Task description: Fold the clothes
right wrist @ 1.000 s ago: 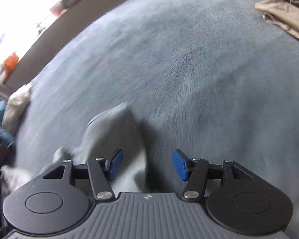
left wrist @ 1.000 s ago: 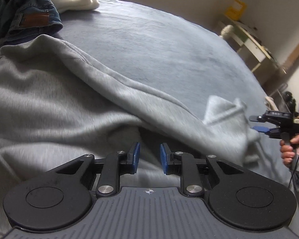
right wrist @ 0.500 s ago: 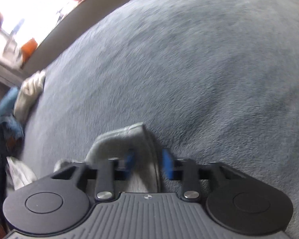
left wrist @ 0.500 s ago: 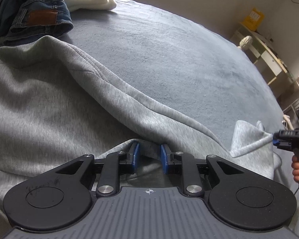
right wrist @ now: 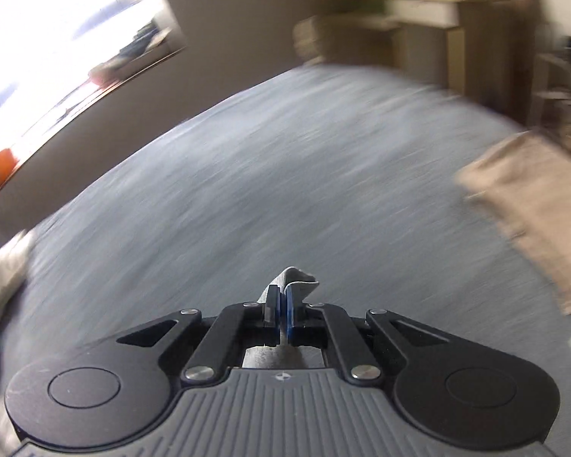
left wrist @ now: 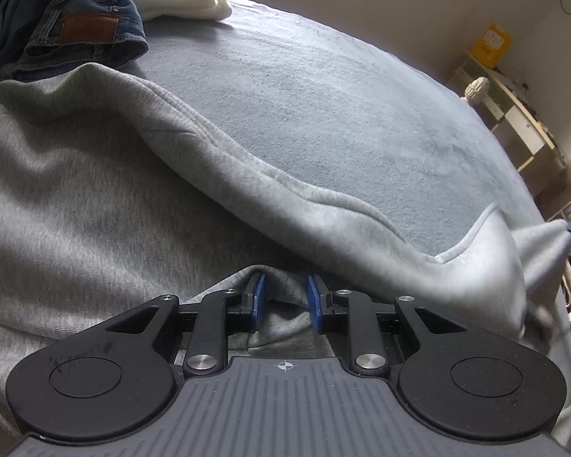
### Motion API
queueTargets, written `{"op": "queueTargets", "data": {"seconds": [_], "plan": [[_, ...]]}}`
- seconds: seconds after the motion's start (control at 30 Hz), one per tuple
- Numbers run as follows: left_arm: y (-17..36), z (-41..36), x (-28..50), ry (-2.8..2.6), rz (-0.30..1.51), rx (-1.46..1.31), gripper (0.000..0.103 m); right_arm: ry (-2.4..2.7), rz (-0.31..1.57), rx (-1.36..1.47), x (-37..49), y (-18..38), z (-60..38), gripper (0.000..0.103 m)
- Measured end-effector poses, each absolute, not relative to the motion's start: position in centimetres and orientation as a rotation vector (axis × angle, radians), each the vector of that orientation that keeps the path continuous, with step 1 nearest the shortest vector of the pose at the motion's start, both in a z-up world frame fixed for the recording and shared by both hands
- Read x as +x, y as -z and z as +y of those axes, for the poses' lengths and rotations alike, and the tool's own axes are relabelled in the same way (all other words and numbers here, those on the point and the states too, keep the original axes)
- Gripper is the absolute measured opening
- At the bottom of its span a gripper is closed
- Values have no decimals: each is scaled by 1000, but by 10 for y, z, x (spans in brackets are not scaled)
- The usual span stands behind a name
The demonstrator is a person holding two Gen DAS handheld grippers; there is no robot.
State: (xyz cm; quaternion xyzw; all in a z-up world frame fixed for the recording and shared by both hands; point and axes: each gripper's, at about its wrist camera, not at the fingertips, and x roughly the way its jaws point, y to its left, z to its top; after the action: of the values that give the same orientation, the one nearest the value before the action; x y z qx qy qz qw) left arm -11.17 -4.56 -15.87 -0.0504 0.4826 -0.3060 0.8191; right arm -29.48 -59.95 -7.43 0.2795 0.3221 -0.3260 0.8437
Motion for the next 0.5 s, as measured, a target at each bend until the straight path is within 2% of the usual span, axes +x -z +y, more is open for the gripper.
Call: {"op": "queueTargets", "data": {"seconds": [0.17,0.37,0.5], "plan": [[159,-43,-112,660,1030,-97,23,920,693,619,-316,90,-650,3],[158,-40,-110,676,1039,-97,24,1126,760,674,-331,121,-660,6],[155,-36,-111,693,1026,-98,25,1188,698,605,-340,102,-647,7]]}}
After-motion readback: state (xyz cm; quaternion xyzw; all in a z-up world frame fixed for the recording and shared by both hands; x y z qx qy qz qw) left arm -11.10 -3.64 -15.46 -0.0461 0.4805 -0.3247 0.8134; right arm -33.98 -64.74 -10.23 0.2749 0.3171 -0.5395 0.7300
